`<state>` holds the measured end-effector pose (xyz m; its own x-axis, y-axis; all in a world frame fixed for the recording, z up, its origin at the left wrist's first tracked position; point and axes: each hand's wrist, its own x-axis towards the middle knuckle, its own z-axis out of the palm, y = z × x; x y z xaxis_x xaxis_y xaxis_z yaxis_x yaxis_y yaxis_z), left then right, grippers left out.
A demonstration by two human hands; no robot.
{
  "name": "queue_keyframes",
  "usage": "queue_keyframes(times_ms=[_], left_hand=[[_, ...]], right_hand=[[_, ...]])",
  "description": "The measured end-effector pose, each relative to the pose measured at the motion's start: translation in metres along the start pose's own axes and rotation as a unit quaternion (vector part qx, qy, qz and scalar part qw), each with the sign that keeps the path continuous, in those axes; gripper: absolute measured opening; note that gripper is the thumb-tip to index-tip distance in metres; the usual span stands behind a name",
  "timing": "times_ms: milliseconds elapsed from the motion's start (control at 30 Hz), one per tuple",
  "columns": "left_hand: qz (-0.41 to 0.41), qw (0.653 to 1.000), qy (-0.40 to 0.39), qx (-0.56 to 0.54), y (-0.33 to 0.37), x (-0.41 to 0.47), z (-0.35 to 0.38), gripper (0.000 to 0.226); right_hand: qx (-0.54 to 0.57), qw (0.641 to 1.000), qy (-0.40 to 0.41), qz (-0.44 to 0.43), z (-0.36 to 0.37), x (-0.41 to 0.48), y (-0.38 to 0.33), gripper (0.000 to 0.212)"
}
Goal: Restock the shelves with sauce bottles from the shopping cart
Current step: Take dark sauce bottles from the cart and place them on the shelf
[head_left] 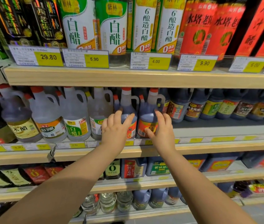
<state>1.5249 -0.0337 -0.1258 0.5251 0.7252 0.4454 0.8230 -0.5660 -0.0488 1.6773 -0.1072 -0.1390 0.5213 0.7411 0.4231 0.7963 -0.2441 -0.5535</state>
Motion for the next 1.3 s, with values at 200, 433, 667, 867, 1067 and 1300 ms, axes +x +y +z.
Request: queue_keyframes(times_ms=[200, 433, 667, 867, 1067, 1300], left_hand=[[0.02, 1.0, 0.012, 0.011, -0.002, 0.01, 0.009, 0.089], [0.005, 1.0, -0.027, 0.006, -0.001, 0.014, 0.005, 0.085], [0.01, 0.994, -0.101, -0.046, -0.001, -0.017, -0.014, 0.082], [-0.034, 0.984, -0.167, -0.061, -0.008, -0.07, -0.078, 0.075], [-0.059, 0.942, -0.329, -0.03, -0.031, -0.148, -0.149, 0.061], [-0.136, 0.905, -0.402, -0.037, -0.091, -0.234, -0.198, 0.066]], right_hand=[[0.015, 1.0, 0.002, 0.012, 0.001, 0.01, 0.001, 0.072], [0.031, 0.999, -0.002, 0.02, 0.003, 0.014, 0.002, 0.074], [0.004, 0.997, -0.076, 0.009, -0.021, -0.009, -0.007, 0.079], [-0.073, 0.978, -0.192, -0.033, -0.074, -0.054, -0.043, 0.072], [-0.208, 0.867, -0.443, -0.091, -0.12, -0.12, -0.114, 0.058], [-0.219, 0.79, -0.537, -0.199, -0.118, -0.18, -0.195, 0.064]])
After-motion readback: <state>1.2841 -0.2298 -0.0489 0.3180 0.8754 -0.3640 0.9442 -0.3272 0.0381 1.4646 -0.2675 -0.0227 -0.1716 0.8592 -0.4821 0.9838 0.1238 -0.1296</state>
